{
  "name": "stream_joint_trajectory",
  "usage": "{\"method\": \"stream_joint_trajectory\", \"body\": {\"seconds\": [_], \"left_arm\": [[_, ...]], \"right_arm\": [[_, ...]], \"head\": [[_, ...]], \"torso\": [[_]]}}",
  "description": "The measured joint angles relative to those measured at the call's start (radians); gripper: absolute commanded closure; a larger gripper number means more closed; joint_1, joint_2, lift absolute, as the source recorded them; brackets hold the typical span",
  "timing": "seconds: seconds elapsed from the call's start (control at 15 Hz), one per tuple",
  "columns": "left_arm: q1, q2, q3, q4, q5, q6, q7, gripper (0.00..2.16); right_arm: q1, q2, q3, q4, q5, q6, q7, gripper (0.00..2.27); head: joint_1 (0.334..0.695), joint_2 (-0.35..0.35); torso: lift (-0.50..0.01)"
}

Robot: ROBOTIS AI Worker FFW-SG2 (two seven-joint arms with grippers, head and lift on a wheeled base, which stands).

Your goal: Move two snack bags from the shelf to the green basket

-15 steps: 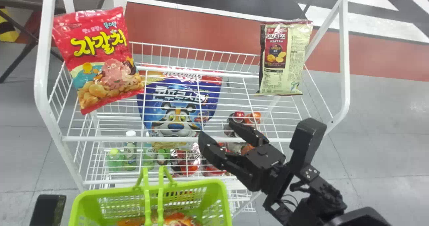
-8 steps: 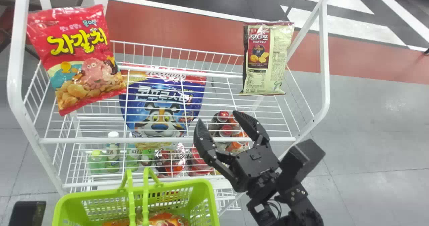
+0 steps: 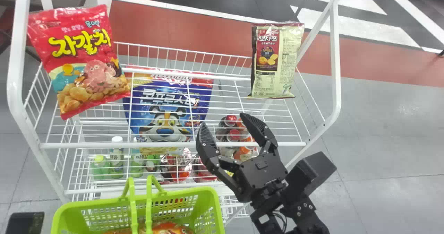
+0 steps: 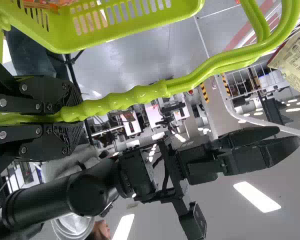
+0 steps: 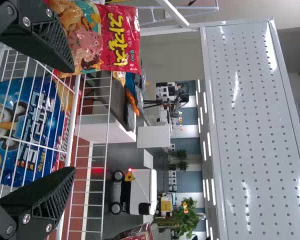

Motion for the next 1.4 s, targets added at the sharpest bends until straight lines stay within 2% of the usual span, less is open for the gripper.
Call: {"method": "stream_joint_trajectory", "body": {"seconds": [1.4], "left_arm": [[-0.004, -0.002, -0.005, -0.006, 0.003, 0.003, 0.007, 2.11]], "right_arm": [[-0.004, -0.021, 0.013, 0.0, 0.014, -0.011, -0.021, 0.12]], "head": [[0.695, -0.347]], "torso": [[-0.018]]}}
